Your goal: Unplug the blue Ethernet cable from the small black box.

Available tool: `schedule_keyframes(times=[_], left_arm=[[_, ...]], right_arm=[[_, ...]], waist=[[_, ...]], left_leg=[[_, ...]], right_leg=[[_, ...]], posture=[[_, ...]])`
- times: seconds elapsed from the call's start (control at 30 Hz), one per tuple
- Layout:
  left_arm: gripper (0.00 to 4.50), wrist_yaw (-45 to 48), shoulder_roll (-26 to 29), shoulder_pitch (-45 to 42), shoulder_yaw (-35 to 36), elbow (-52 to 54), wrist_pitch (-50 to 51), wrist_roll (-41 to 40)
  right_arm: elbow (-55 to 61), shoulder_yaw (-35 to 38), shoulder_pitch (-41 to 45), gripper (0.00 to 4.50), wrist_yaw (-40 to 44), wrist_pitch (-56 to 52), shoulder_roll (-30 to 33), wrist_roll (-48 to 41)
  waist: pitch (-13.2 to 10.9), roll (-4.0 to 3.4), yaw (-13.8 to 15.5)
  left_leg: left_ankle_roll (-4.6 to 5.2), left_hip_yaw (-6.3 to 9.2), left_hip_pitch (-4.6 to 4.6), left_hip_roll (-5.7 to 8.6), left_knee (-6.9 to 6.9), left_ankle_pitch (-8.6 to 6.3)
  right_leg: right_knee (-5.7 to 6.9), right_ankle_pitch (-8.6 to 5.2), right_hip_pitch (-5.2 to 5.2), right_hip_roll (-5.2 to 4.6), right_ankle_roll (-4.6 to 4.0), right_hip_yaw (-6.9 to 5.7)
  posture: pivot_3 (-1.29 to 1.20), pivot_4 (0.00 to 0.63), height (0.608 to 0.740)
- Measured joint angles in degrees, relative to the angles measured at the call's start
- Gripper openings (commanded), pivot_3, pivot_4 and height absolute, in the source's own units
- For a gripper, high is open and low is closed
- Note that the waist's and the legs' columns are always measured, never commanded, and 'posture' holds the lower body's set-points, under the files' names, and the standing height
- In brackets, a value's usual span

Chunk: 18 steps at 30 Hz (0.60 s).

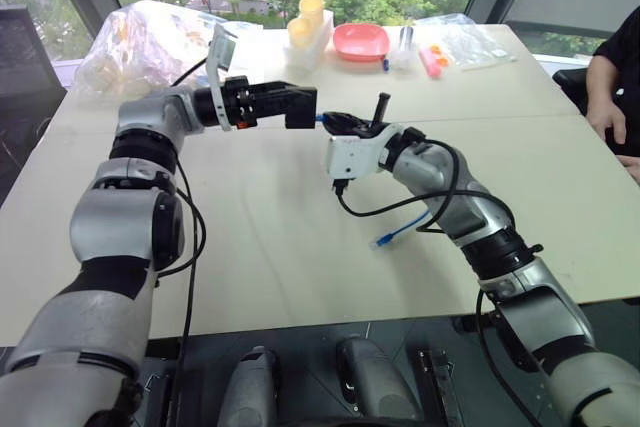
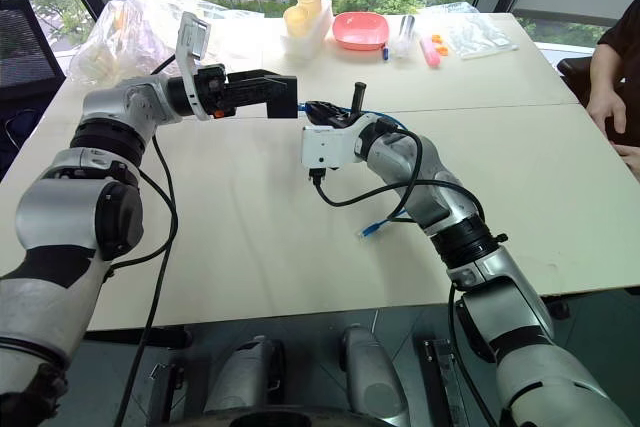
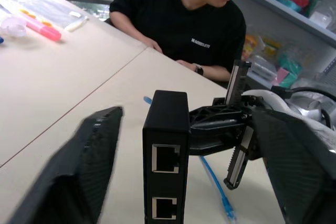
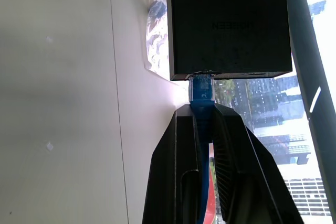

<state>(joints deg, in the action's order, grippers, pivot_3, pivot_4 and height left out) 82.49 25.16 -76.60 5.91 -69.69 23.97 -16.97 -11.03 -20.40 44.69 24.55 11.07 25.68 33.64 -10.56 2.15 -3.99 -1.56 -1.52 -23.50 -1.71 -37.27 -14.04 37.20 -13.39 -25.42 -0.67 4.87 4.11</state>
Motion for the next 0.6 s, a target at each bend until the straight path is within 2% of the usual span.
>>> schedule_keyframes(times=[0.1, 0.17, 0.4, 0.43, 0.47, 0.5, 0.6], left_arm=[[1.29, 0.88, -0.04, 0.02, -0.42, 0.0, -1.1, 1.66], [0.47, 0.78, 0.38, 0.13, -0.58, -0.02, -1.99, 2.74], [0.48, -0.07, -0.13, 0.13, -0.44, -0.3, -3.43, 3.86], [0.48, -0.37, -0.35, 0.14, -0.44, -0.5, -3.64, 3.97], [0.48, -0.68, -0.54, 0.27, -0.44, -0.61, -4.13, 4.05], [0.48, -1.01, -0.56, 0.47, -0.43, -0.65, -4.51, 4.05], [0.48, -0.43, -0.51, 0.51, -0.22, -0.73, -4.41, 3.98]], right_arm=[[0.0, -0.02, 0.0, 0.0, 0.01, 0.13, -0.01, 0.01], [0.1, -0.25, 0.0, 0.0, 0.24, 0.61, 0.01, 0.0], [0.14, -0.33, 0.0, 0.0, 1.31, 0.18, 0.07, -0.15], [0.17, -0.31, -0.01, 0.91, 1.86, -0.15, 0.12, -0.28], [0.65, -0.19, -0.29, 1.22, 2.92, -0.66, 0.18, -1.05], [1.94, 0.08, -1.21, 1.81, 4.35, -0.97, 0.33, -2.23], [4.18, 1.1, -3.35, 3.09, 7.35, -3.0, 1.64, -4.83]], waist=[[0.0, 0.0, 0.02], [0.0, 0.0, -0.04], [0.0, 0.0, 0.1], [0.0, 0.0, 0.11], [0.0, 0.0, 0.1], [0.0, 0.0, 0.1], [0.0, 0.0, 0.11]], left_leg=[[0.0, 0.0, 0.0, 0.0, 0.0, 0.0], [0.0, -0.01, 0.0, -0.01, 0.0, 0.0], [0.0, 0.01, 0.0, 0.0, -0.02, 0.0], [0.0, 0.01, 0.0, 0.0, -0.02, 0.0], [0.0, 0.01, 0.0, 0.0, -0.02, 0.0], [0.0, 0.01, 0.0, 0.0, -0.01, 0.0], [0.0, 0.01, 0.0, 0.0, -0.01, 0.0]], right_leg=[[0.0, 0.0, 0.0, 0.0, 0.0, 0.0], [-0.01, 0.0, 0.0, 0.0, 0.0, 0.0], [0.02, 0.0, 0.01, -0.01, 0.0, -0.01], [0.02, 0.0, 0.01, -0.01, 0.0, -0.01], [0.01, 0.0, 0.01, -0.01, 0.0, -0.01], [0.02, 0.0, 0.01, -0.01, 0.0, -0.01], [0.01, 0.0, 0.01, -0.01, 0.0, -0.01]], posture=[[0.0, 0.15, 0.737], [0.0, 0.15, 0.737], [0.0, 0.15, 0.737], [0.0, 0.15, 0.737], [0.0, 0.15, 0.737], [0.0, 0.15, 0.737], [0.0, 0.15, 0.737]])
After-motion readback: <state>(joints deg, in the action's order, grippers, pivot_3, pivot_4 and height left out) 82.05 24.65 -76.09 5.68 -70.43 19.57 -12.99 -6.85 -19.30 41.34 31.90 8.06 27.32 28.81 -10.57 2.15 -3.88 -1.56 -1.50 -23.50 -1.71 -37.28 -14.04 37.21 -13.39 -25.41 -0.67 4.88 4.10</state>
